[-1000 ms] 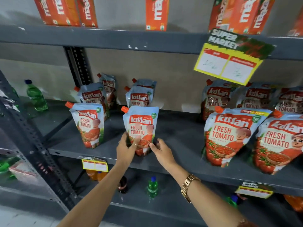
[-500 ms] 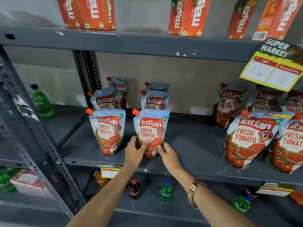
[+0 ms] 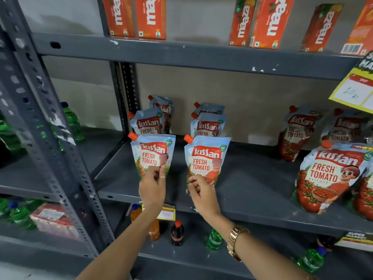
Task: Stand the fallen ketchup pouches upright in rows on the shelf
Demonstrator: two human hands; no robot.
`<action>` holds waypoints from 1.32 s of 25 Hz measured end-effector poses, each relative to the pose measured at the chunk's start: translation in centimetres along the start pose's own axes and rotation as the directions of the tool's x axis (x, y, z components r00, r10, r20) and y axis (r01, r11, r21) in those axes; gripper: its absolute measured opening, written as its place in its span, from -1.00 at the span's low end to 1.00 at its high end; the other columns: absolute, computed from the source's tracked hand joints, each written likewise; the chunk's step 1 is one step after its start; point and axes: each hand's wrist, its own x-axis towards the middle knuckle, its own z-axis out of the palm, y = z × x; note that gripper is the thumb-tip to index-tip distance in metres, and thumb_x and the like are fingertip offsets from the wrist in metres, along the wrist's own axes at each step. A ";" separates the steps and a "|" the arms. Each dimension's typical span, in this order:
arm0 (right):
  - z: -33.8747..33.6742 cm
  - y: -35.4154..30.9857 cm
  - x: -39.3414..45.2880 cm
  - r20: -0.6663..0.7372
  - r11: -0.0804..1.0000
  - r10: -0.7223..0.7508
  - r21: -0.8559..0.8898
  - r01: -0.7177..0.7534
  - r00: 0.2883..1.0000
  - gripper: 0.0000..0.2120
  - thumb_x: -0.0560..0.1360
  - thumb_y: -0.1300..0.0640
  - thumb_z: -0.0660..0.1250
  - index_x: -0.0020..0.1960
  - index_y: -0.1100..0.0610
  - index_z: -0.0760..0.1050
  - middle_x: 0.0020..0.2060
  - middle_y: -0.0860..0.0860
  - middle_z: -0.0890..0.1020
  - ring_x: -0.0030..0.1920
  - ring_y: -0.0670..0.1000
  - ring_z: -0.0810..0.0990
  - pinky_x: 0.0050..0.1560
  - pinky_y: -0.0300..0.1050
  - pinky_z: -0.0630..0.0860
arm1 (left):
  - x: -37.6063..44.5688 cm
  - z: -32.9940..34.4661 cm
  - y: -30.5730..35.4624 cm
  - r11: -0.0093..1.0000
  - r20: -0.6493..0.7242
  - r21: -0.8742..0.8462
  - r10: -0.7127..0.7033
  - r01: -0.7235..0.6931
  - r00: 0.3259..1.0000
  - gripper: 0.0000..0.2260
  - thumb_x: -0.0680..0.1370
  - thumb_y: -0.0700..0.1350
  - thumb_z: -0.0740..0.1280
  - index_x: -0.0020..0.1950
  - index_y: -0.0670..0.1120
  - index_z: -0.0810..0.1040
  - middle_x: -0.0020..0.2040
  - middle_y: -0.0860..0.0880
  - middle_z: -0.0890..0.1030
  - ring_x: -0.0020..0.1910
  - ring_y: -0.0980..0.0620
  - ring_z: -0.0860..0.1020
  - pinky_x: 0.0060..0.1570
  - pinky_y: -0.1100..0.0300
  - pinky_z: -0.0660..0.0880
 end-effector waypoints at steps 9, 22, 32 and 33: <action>5.1 -2.7 2.4 0.322 0.974 0.211 0.010 -0.226 0.923 -0.47 0.55 0.09 0.21 0.48 0.09 0.13 0.41 0.07 0.38 0.36 0.07 0.42 0.38 0.04 0.36 | 2.6 -3.2 -1.6 0.958 0.067 -0.221 -0.169 0.180 0.983 -0.40 0.41 -0.12 0.46 0.38 -0.15 0.29 0.29 -0.10 0.45 0.23 -0.01 0.46 0.14 0.24 0.39; 10.5 -5.0 5.4 0.377 0.960 0.257 0.002 -0.278 0.890 -0.63 0.55 0.02 0.19 0.31 0.11 0.30 0.24 0.14 0.54 0.27 0.12 0.49 0.28 0.03 0.45 | 7.7 -5.2 -4.5 0.945 0.181 -0.215 -0.209 0.246 0.961 -0.55 0.48 -0.17 0.38 0.33 -0.19 0.36 0.27 -0.18 0.53 0.15 0.01 0.48 0.08 0.19 0.40; 9.9 -5.0 5.3 0.360 0.959 0.270 -0.016 -0.283 0.893 -0.62 0.57 0.07 0.17 0.34 0.21 0.35 0.30 0.15 0.51 0.31 0.10 0.47 0.29 -0.06 0.40 | 7.7 -5.3 -5.4 0.898 0.172 -0.301 -0.279 0.320 0.945 -0.49 0.43 -0.12 0.43 0.35 -0.17 0.38 0.31 -0.16 0.51 0.27 -0.07 0.48 0.15 0.17 0.41; 9.6 -5.0 5.2 0.346 0.957 0.276 -0.015 -0.289 0.897 -0.60 0.57 0.08 0.17 0.36 0.22 0.33 0.31 0.15 0.51 0.32 0.10 0.46 0.29 -0.08 0.39 | 7.7 -5.2 -5.2 0.882 0.148 -0.330 -0.304 0.337 0.941 -0.47 0.43 -0.12 0.44 0.35 -0.17 0.38 0.32 -0.15 0.50 0.28 -0.07 0.48 0.16 0.18 0.41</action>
